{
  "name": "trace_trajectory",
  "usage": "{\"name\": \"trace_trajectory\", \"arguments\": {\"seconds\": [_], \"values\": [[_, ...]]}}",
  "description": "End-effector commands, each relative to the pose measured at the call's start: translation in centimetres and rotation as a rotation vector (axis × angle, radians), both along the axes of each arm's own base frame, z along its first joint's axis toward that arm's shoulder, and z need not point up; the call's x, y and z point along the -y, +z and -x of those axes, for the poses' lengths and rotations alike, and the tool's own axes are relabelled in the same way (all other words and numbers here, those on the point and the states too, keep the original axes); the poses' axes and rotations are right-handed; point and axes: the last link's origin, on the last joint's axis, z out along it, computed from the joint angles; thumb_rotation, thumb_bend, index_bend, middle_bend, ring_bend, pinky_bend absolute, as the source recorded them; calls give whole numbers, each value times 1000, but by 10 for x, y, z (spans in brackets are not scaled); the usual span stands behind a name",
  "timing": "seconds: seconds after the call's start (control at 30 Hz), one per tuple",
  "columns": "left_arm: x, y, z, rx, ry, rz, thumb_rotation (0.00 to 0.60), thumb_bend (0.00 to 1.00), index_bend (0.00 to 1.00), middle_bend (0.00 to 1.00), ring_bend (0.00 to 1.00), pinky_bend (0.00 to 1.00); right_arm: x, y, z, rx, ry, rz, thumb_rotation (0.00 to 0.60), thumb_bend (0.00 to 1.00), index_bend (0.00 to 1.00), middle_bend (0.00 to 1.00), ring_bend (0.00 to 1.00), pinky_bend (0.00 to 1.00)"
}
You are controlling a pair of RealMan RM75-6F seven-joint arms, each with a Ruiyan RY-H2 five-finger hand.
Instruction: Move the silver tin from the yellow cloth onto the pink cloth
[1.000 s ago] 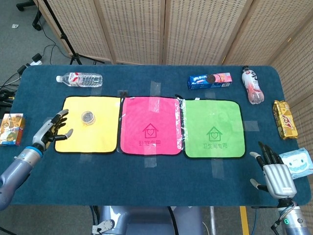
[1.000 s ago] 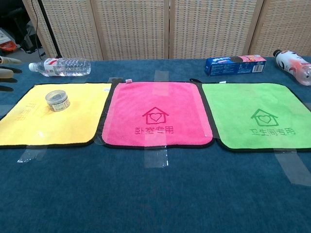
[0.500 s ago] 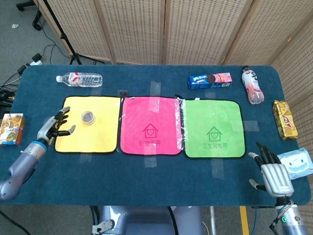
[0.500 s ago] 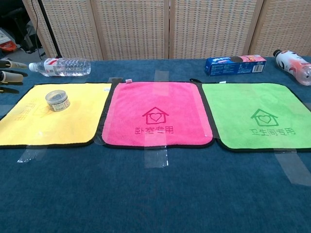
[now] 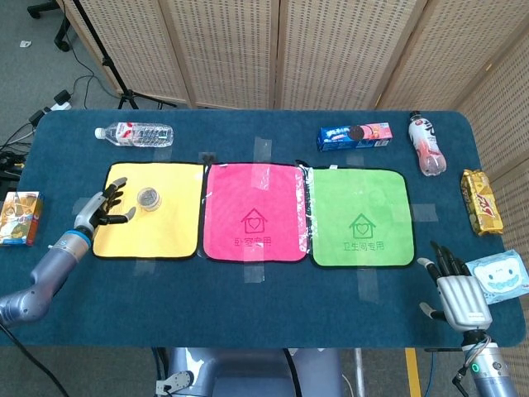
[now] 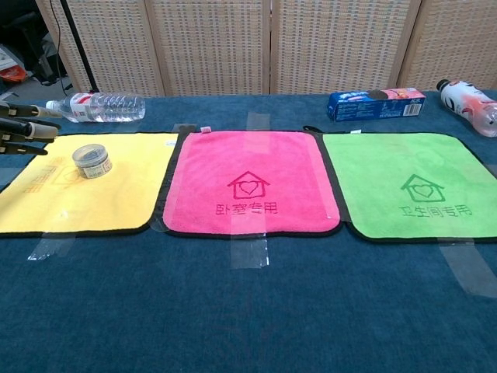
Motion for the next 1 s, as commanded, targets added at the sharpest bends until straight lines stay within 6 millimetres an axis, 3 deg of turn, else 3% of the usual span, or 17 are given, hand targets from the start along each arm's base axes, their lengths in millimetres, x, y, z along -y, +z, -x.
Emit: {"name": "trace_trajectory", "arguments": {"seconds": [0.03,0.33,0.8,1.0], "values": [[-2,-6,-4,2,-6,10,600,450,0,0,0,46,0,0,1,-1,-5,-1,600,177,208,0,0,168],[-3,-13,-7,3,-6,11,600,451,0,0,0,46,-1,2,3,-1,-12,7,600,176,208,0,0,168],[-7,-14,9,-7,43,0,600,452,0,0,0,46,-2,-1,3,-9,-16,-5,600,177,208,0,0,168],[-9,-20,4,3,31,15,600,452,0,0,0,46,-1,-2,4,-10,-18,-4,600,178,208,0,0,168]]}}
